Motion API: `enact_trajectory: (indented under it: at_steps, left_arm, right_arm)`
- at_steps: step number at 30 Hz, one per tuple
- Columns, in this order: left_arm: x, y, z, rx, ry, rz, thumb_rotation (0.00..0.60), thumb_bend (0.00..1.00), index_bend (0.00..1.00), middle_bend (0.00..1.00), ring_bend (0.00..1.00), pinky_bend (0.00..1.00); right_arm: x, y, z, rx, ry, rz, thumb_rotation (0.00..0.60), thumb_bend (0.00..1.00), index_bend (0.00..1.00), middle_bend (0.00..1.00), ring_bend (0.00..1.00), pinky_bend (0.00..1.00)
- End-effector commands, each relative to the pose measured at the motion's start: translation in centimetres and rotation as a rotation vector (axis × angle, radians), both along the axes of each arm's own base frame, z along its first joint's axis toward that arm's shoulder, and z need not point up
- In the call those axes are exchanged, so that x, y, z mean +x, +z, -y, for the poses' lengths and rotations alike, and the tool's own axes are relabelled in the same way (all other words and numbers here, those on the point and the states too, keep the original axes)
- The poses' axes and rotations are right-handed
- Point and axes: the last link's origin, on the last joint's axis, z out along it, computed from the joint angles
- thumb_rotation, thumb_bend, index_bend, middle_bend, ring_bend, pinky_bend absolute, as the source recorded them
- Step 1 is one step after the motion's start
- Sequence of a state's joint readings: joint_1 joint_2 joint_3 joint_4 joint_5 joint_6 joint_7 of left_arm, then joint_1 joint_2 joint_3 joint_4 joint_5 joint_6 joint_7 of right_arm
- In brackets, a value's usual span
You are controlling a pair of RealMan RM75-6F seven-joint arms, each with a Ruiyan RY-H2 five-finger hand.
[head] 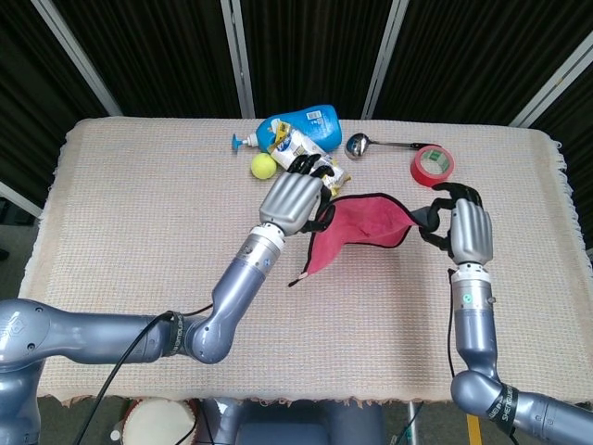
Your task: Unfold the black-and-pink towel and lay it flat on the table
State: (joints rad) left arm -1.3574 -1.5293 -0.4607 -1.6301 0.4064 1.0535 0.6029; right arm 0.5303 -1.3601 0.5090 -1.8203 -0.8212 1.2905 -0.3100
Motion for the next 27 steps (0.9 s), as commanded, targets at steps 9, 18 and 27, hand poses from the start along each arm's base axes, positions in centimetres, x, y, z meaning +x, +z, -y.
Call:
enact_trajectory:
  at_steps: [9, 18, 27]
  left_arm:
    - [-0.7, 0.4, -1.0, 0.0, 0.011, 0.034, 0.6, 0.53, 0.73, 0.19, 0.0, 0.04]
    - [-0.3, -0.4, -3.0, 0.053, 0.034, 0.037, 0.6, 0.53, 0.73, 0.2, 0.0, 0.04]
    - [0.1, -2.2, -5.4, 0.07, 0.069, 0.036, 0.6, 0.53, 0.74, 0.2, 0.0, 0.04]
  right_arm:
    - [0.6, 0.8, 1.8, -0.021, 0.01, -0.048, 0.6, 0.65, 0.78, 0.3, 0.18, 0.12]
    - [0.9, -0.3, 3.3, -0.009, 0.007, -0.091, 0.6, 0.65, 0.78, 0.3, 0.18, 0.12]
    - [1.2, -0.9, 6.2, -0.028, -0.012, -0.119, 0.6, 0.65, 0.78, 0.3, 0.18, 0.12]
